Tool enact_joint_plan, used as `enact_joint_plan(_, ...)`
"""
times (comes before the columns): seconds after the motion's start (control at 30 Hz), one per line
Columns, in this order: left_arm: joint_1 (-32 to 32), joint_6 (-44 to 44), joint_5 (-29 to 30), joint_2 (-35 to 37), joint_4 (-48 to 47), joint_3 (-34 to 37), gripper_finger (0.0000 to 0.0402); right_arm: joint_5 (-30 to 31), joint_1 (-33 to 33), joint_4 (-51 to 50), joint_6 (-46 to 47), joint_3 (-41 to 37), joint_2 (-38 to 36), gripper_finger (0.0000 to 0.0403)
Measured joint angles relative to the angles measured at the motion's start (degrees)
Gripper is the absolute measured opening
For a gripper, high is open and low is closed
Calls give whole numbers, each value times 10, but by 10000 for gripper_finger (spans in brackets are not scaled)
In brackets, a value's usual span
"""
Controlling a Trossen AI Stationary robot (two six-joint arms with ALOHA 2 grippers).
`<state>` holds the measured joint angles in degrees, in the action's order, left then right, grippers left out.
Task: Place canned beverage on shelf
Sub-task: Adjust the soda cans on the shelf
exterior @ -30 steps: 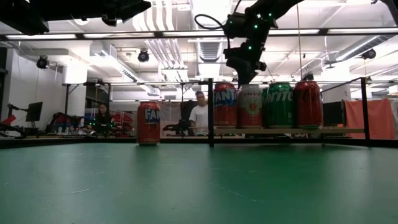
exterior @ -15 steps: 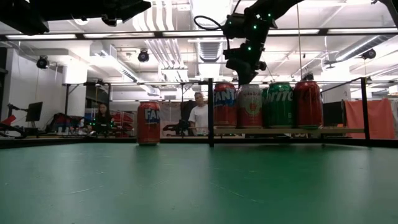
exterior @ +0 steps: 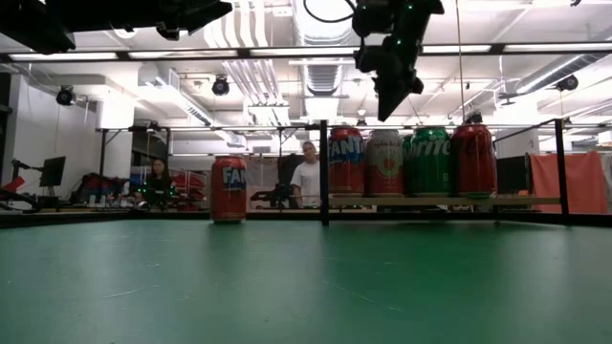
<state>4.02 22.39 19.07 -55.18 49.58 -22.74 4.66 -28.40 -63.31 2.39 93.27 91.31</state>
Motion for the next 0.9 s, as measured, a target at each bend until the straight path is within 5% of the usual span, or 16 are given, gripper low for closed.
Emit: enact_joint_plan(0.9, 0, -2, 0, 0, 0, 0, 382, 7, 4, 18, 0, 0, 14, 9)
